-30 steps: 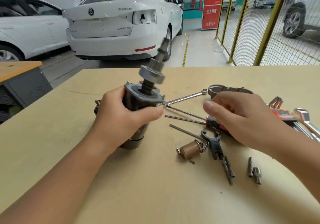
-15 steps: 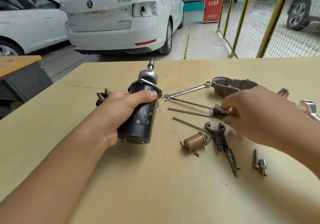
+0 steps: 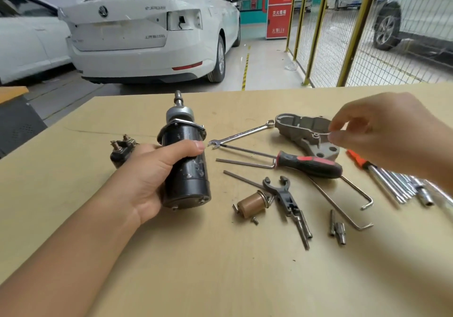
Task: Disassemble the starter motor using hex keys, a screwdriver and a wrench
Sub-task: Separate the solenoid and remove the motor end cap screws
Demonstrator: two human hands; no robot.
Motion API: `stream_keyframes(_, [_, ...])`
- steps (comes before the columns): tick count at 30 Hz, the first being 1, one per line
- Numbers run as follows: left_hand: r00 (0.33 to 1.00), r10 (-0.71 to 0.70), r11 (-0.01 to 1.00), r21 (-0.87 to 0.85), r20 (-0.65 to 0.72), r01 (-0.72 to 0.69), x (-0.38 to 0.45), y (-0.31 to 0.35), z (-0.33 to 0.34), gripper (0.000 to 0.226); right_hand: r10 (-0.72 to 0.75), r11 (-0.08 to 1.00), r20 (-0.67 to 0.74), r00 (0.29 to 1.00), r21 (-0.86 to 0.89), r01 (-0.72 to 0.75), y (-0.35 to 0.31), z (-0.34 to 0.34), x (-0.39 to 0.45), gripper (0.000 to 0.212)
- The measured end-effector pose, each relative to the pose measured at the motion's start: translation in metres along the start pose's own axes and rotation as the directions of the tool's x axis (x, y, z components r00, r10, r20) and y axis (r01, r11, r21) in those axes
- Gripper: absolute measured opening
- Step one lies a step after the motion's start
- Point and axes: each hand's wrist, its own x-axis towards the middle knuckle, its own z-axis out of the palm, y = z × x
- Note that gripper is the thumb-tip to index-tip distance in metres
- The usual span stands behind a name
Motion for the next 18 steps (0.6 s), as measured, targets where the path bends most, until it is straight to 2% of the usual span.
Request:
stream_keyframes(3, [0.99,0.102,0.992,0.083,-0.094,-0.094,-0.001,-0.005,0.01,0.089,-0.072,0.996,-0.002,0.997,0.061,0.072,-0.013,0.023,-0.021,0.008])
stream_keyframes(7, [0.959,0.234,0.932,0.318,-0.162,-0.173,0.001,-0.008,0.014,0.092,-0.188,0.981,-0.008,0.982,0.045,0.188,-0.029,0.039,-0.029,0.003])
stream_keyframes(10, [0.93,0.345,0.818,0.527,-0.129,-0.231,0.001,-0.009,0.015,0.08,-0.169,0.984,-0.026,0.985,-0.057,0.168,-0.024,0.047,-0.028,0.005])
stream_keyframes(14, [0.909,0.411,0.571,0.796,-0.067,-0.2,-0.001,-0.006,0.012,0.078,-0.071,0.997,-0.06,0.996,0.017,0.072,-0.001,0.048,-0.02,0.007])
stream_keyframes(16, [0.905,0.422,0.49,0.853,-0.052,-0.179,-0.002,-0.003,0.01,0.073,-0.039,0.998,-0.078,0.996,0.036,0.042,0.005,0.048,-0.018,0.006])
stream_keyframes(18, [0.897,0.438,0.458,0.871,-0.051,-0.174,0.001,0.0,0.006,0.057,-0.027,0.999,-0.086,0.996,0.028,0.029,0.006,0.05,-0.017,0.006])
